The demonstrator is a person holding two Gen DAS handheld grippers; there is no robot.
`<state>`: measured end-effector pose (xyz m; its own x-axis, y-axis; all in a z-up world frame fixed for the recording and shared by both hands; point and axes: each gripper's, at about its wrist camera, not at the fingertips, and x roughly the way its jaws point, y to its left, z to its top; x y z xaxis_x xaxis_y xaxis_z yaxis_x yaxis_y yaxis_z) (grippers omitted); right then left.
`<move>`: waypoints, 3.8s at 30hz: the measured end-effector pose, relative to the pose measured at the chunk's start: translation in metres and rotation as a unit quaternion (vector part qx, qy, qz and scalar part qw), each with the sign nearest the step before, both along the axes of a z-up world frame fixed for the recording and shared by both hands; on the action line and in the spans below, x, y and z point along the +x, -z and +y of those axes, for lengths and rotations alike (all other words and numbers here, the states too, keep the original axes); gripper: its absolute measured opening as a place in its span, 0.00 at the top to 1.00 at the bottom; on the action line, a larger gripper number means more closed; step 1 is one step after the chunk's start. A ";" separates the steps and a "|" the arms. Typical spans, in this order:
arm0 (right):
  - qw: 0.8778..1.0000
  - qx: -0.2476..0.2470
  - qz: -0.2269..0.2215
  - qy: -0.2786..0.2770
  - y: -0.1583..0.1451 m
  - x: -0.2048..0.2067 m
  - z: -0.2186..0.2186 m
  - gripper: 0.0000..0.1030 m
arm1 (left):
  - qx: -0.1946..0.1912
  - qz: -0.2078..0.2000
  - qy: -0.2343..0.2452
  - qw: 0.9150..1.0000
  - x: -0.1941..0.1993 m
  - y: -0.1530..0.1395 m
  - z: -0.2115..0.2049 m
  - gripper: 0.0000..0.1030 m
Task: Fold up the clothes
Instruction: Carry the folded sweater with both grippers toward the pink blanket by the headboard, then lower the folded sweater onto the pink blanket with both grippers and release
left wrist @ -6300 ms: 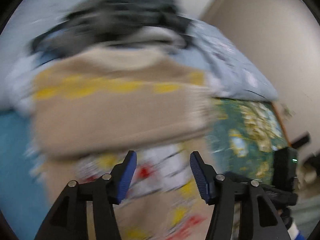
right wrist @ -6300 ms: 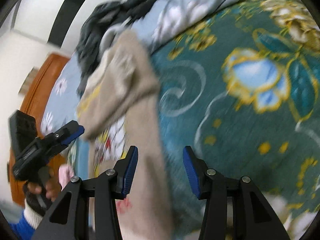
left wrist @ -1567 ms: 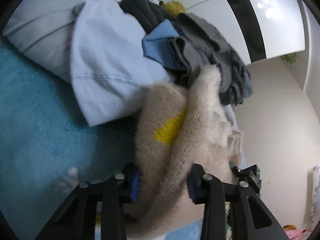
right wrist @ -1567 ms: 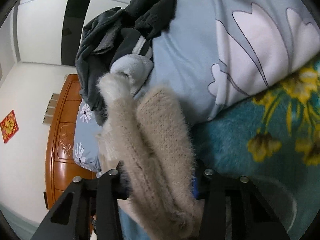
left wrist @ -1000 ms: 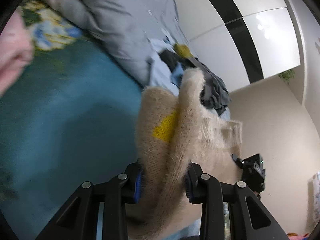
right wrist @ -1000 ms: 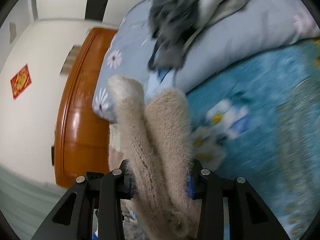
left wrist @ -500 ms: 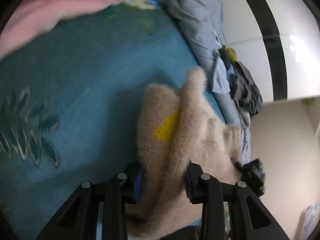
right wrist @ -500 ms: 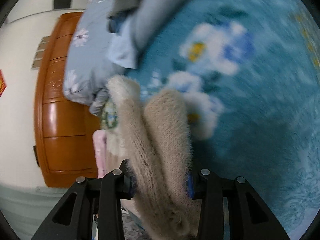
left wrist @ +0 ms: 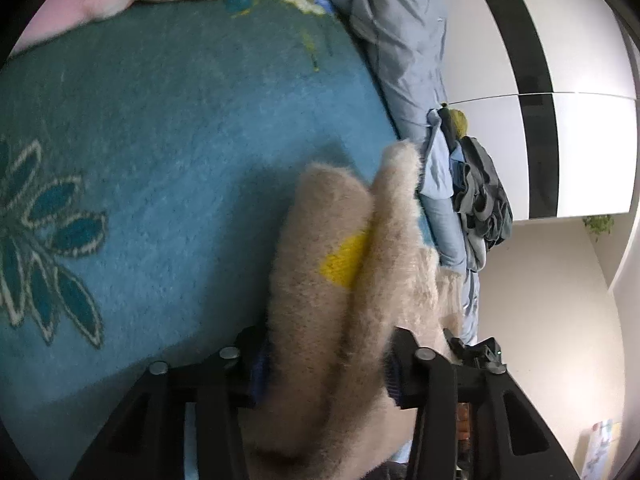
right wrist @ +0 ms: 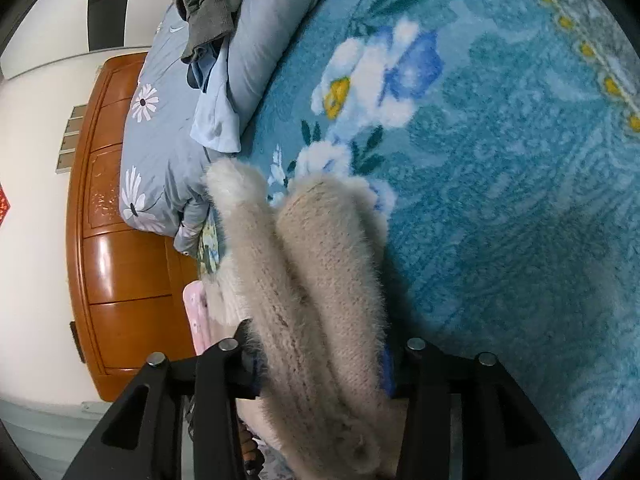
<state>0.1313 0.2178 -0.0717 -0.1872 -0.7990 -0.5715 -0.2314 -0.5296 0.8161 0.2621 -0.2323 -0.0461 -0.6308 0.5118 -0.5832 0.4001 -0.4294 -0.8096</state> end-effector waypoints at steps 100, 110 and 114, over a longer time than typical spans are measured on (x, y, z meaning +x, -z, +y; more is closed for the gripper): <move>0.772 0.189 0.373 -0.478 -0.092 -0.058 -0.544 0.55 | -0.452 -0.077 -0.272 0.846 0.128 -0.119 -0.199 0.36; 0.767 0.173 0.407 -0.464 -0.111 -0.008 -0.497 0.55 | -0.435 -0.075 -0.329 0.835 0.149 -0.137 -0.129 0.24; 0.762 0.183 0.410 -0.466 -0.106 0.009 -0.482 0.54 | -0.419 -0.081 -0.329 0.842 0.152 -0.133 -0.117 0.10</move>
